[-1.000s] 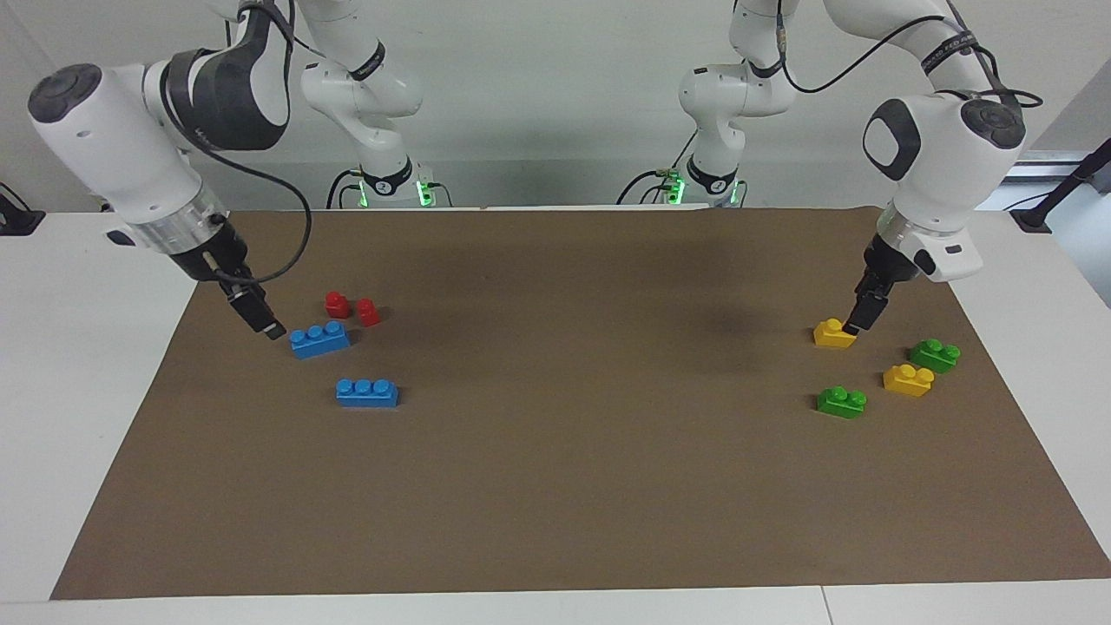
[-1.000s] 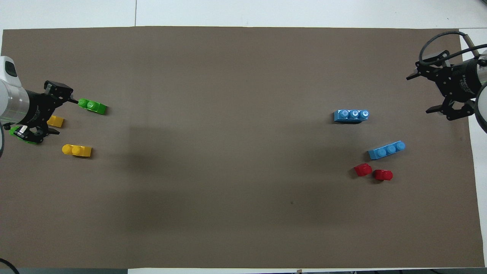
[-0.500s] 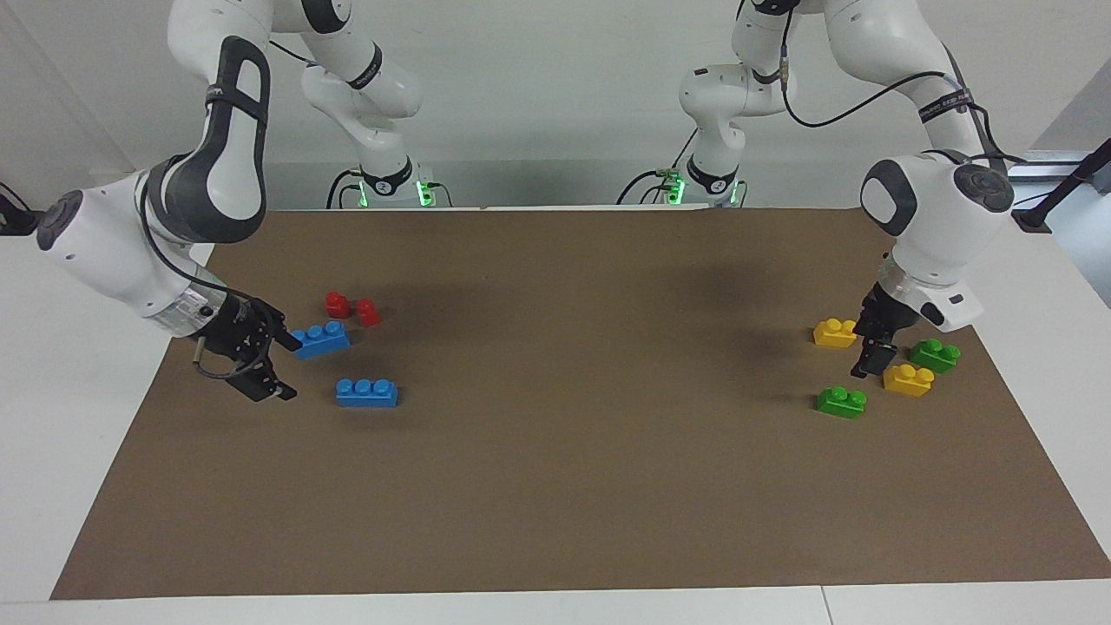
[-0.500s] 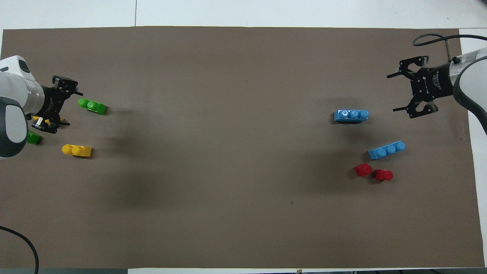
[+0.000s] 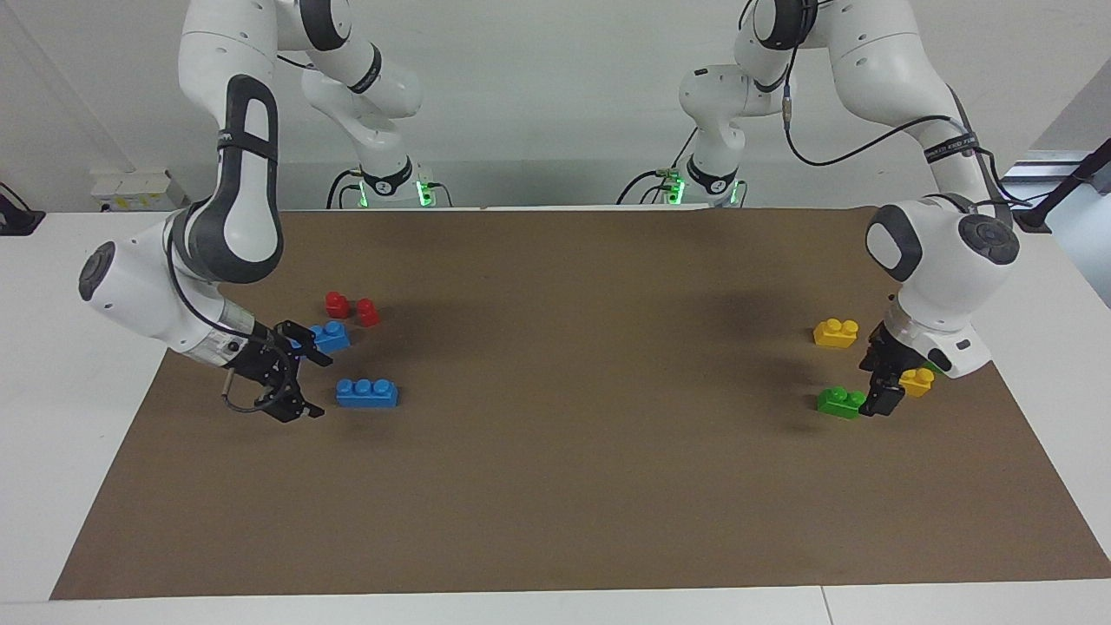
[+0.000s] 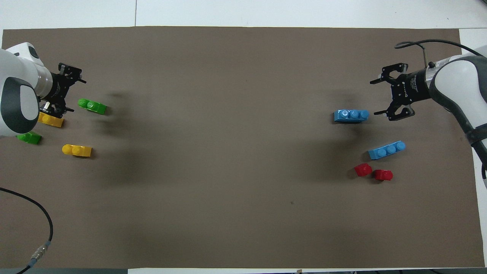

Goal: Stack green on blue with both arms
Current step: 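Move the left gripper to the green brick while the right gripper reaches the blue brick, then grasp the green brick with the left gripper while the right gripper grasps the blue brick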

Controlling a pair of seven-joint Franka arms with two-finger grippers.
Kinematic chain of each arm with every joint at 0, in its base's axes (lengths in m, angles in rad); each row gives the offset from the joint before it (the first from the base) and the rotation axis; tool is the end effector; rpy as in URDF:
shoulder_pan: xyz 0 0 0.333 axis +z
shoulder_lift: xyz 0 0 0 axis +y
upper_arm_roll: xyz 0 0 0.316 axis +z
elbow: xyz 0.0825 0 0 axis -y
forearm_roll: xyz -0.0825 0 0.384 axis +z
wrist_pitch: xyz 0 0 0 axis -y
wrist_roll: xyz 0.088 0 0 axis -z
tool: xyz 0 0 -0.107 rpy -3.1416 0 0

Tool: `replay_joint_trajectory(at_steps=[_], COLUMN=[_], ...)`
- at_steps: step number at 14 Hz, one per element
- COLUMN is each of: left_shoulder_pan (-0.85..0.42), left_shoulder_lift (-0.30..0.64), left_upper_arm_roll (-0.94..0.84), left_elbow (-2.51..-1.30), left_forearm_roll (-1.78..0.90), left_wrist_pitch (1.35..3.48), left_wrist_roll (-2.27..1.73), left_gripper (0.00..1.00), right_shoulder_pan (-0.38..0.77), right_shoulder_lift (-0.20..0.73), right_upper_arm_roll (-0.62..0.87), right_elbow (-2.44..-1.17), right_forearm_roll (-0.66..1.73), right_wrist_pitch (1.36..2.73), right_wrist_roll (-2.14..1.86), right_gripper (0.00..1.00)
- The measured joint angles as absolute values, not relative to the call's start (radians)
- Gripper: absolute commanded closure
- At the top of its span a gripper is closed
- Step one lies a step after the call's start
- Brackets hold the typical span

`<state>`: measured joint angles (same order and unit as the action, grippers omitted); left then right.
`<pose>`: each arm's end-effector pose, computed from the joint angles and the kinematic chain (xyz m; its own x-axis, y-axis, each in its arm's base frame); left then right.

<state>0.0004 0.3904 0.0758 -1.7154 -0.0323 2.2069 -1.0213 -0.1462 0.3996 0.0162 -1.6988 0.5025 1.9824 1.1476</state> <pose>0.6658 0.0448 0.3721 0.4435 0.8946 0.0542 0.8905 -0.4467 0.0866 0.6495 -0.0554 0.3604 0.0605 -0.8910 -0.4500 -0.9982 -0.0539 -0.0276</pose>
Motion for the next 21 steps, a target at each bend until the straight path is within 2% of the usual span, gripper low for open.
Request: replay_joint_trajectory(at_steps=[9,15,17,19,21], left_shoulder_pan=[0.012,0.012,0.012,0.012,0.012], left_shoulder_lift=[0.460,0.462,0.462,0.462,0.462], left_upper_arm_roll=[0.073,0.071,0.070,0.070,0.070], left_elbow=[-1.709,-1.783,-1.787,-1.787,-1.787], left_forearm_roll=[-0.033,-0.038,-0.038,-0.038,-0.038], left_wrist_pitch=[2.285,2.328,2.334,2.336,2.338], left_wrist_roll=[-1.022,-1.085,-1.095,-1.098,-1.098], left_gripper=[0.00,0.00,0.00,0.00,0.00], right_shoulder_pan=[-0.145,-0.145,-0.145,-0.142,-0.134], right_shoulder_lift=[0.422,0.422,0.422,0.422,0.422], right_upper_arm_roll=[0.014,0.015,0.016,0.016,0.016], right_elbow=[-1.774,-1.826,-1.843,-1.857,-1.867], right_forearm_roll=[0.589,0.589,0.591,0.603,0.608], right_wrist_pitch=[2.031,2.102,2.127,2.146,2.163], right_wrist_roll=[1.200,1.206,1.207,1.207,1.207], right_gripper=[0.00,0.01,0.06,0.22,0.28])
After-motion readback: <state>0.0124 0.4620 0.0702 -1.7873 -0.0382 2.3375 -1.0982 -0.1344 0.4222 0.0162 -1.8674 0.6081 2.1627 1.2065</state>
